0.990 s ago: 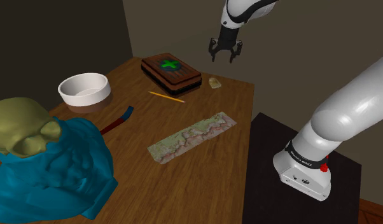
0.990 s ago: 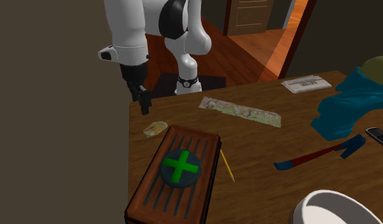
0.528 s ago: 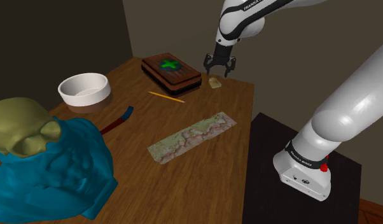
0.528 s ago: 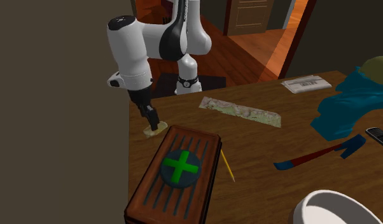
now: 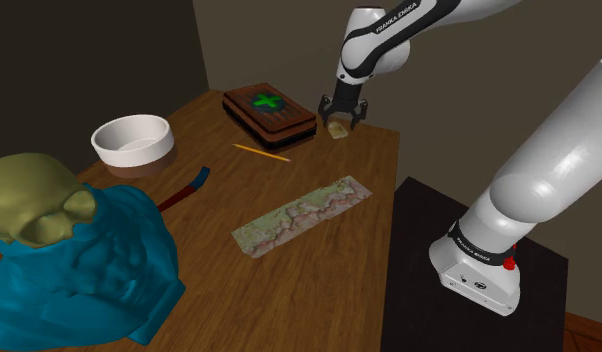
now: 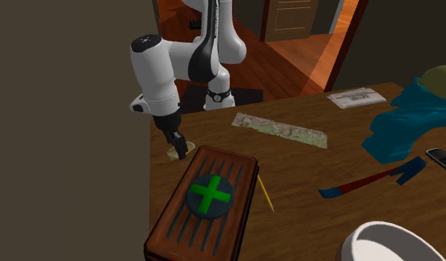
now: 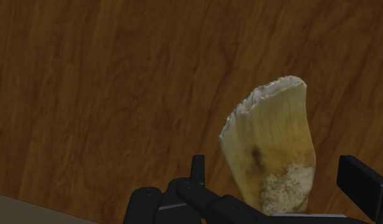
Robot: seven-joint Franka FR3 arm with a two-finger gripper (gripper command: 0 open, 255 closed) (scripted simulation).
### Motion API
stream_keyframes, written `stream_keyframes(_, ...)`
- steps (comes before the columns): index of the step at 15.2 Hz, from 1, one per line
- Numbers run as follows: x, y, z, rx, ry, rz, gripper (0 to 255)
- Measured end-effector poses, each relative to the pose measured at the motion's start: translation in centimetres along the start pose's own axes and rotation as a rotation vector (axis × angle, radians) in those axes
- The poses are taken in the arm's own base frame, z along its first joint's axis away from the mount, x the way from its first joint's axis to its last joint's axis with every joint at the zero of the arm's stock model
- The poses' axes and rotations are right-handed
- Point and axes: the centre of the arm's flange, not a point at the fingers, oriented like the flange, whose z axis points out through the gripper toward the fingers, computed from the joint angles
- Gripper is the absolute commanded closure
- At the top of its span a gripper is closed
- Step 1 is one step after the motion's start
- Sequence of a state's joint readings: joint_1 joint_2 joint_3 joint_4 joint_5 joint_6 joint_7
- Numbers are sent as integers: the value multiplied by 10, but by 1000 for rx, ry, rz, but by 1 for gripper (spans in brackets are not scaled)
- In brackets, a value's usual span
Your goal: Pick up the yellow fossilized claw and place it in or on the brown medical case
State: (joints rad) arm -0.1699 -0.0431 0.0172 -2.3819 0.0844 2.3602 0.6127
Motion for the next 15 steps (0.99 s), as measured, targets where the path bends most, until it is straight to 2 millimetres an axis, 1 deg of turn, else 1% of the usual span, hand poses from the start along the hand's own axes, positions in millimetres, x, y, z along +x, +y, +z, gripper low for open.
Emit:
stream_keyframes(4,1,0,1,0,0,0,0)
stream_keyframes(5,1,0,1,0,0,0,255)
stream_keyframes(15,1,0,0,1,1,1,255)
